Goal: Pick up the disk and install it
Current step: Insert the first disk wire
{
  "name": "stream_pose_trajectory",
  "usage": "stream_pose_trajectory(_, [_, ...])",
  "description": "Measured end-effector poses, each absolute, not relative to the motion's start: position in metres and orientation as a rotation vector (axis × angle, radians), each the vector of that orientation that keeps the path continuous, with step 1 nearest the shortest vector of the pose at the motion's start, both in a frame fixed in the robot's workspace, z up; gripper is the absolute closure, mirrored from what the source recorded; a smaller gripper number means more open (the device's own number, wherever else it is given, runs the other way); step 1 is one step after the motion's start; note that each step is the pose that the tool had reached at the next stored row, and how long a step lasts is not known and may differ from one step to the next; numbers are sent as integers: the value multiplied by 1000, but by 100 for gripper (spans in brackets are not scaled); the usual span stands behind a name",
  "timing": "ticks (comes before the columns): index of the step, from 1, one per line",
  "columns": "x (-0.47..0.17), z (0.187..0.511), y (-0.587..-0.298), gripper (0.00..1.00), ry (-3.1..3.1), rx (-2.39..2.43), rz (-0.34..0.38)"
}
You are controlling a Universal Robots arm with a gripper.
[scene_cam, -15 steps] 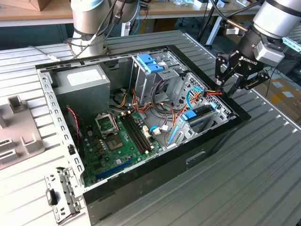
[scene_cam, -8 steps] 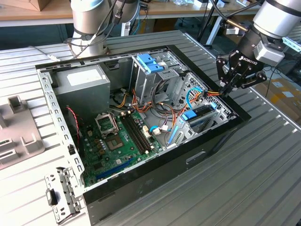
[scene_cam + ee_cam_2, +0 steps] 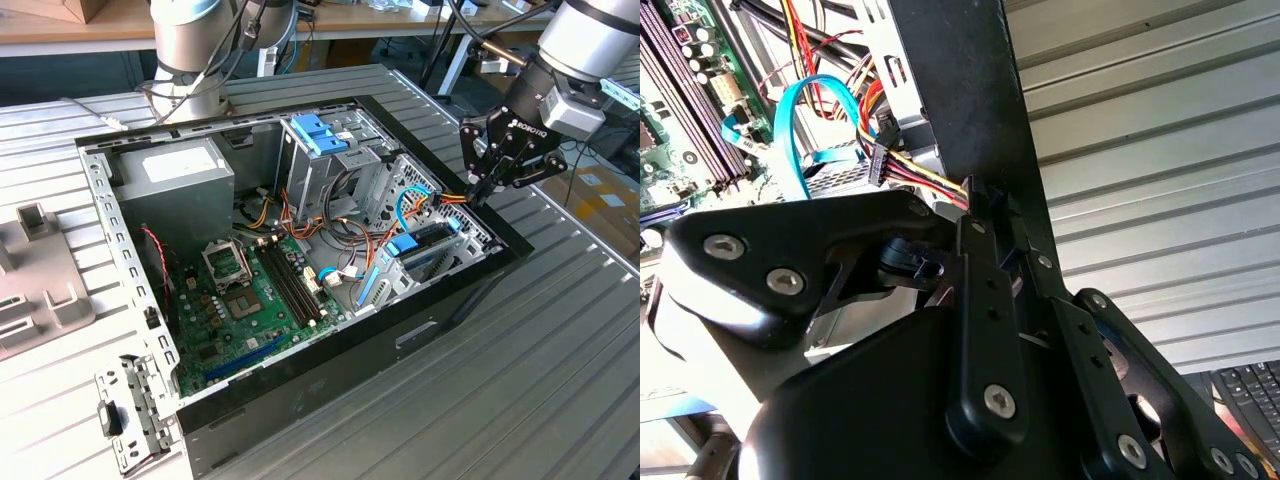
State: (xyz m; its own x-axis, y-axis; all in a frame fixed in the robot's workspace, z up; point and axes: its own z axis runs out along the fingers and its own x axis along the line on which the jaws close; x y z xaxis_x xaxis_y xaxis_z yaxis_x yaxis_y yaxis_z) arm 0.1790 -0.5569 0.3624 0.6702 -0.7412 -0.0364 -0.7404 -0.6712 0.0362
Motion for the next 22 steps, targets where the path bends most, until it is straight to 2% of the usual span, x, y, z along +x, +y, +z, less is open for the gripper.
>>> stream_pose_trajectory(22, [165, 367, -556, 82, -1270, 2863, -82])
